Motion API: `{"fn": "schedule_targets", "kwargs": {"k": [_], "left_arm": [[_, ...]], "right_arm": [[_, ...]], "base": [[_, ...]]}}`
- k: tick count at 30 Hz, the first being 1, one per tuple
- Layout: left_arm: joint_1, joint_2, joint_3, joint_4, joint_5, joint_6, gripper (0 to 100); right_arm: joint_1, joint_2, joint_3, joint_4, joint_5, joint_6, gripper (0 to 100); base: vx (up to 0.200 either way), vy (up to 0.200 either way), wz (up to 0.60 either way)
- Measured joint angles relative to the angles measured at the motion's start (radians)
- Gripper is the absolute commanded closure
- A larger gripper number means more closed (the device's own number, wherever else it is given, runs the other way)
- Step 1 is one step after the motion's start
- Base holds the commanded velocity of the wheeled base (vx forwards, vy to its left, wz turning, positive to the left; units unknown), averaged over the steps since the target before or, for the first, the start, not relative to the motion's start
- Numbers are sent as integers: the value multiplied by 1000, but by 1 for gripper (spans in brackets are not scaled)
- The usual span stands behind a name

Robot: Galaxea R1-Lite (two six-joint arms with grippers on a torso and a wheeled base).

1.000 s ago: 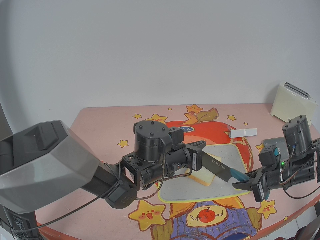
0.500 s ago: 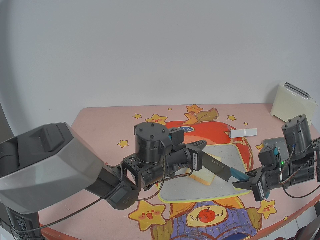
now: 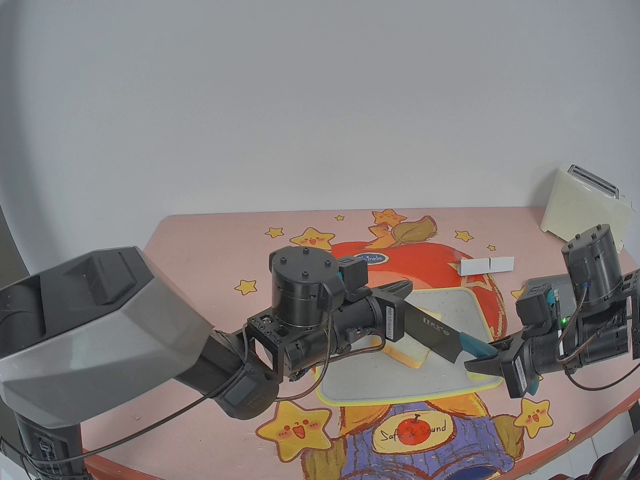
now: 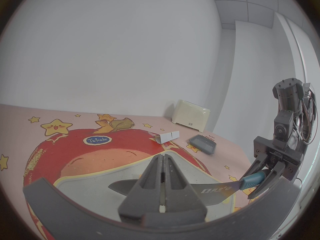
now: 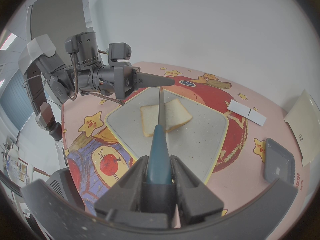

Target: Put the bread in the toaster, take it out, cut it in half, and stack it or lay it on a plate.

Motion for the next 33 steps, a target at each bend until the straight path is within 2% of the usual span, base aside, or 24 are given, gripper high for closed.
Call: {"fn": "schedule_targets", "kwargs": {"k": [33], "left_arm": [[0,23,3,-29,-1,0,100]], "right_arm": [[-1,16,-4,-1,-3,2,100]], "base": [[0,0,0]]}}
